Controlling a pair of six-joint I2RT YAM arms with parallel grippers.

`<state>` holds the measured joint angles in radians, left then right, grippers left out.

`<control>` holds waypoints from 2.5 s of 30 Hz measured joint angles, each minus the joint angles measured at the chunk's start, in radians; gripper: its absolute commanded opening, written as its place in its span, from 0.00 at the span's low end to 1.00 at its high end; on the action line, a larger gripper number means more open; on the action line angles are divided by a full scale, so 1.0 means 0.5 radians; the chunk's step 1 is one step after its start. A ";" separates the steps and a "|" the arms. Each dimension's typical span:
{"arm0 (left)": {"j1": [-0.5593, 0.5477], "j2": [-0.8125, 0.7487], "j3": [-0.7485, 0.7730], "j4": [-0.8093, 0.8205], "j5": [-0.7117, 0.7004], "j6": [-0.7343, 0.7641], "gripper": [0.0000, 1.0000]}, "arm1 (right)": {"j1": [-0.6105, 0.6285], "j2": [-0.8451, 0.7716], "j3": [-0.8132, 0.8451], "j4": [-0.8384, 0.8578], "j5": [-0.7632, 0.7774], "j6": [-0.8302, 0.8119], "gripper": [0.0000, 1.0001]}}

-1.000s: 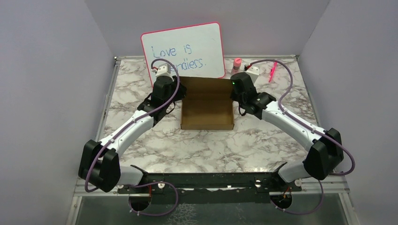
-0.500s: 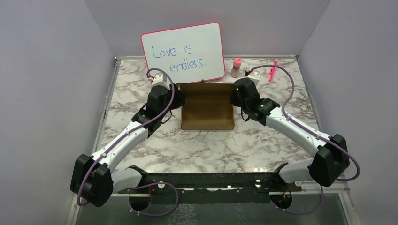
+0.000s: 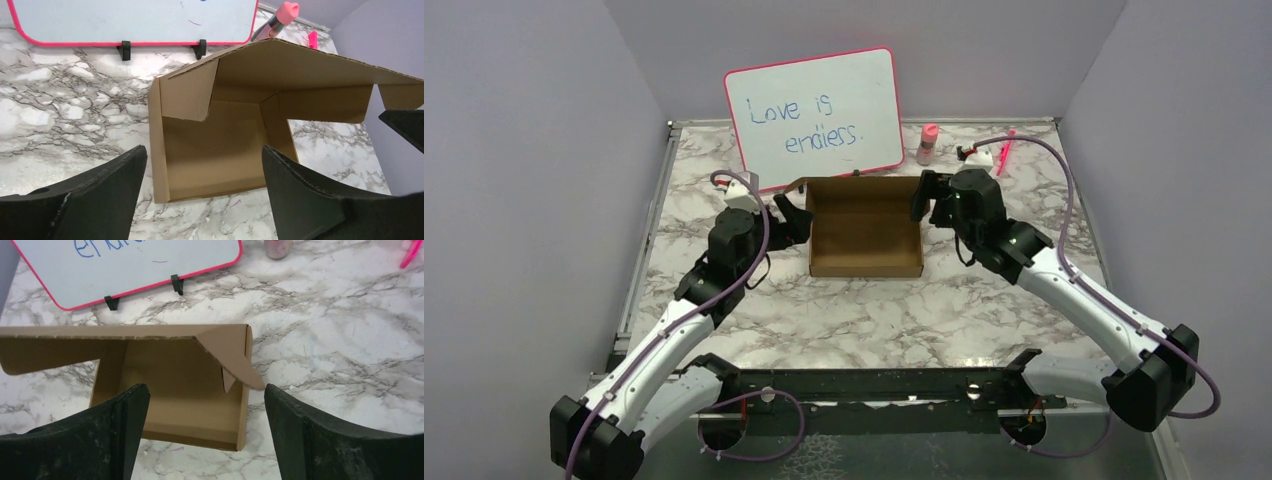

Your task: Fold the paper box

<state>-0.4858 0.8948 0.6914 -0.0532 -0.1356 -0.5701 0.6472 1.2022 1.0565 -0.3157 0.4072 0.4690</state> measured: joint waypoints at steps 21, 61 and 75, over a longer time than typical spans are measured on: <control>0.043 0.403 0.880 -0.246 -0.206 0.472 0.93 | -0.067 0.090 0.450 0.010 0.020 -0.567 1.00; 0.118 0.503 0.260 -0.417 0.225 0.378 0.80 | -0.121 0.009 -0.250 0.089 -0.373 -0.358 1.00; 0.118 0.382 -0.108 -0.151 0.295 0.175 0.80 | -0.121 -0.152 -0.706 0.356 -0.455 -0.257 0.99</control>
<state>-0.4267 1.0859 0.6373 -0.1287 0.0120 -0.4828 0.5869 1.1263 0.7036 -0.1379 0.1795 0.3405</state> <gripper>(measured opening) 0.803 0.995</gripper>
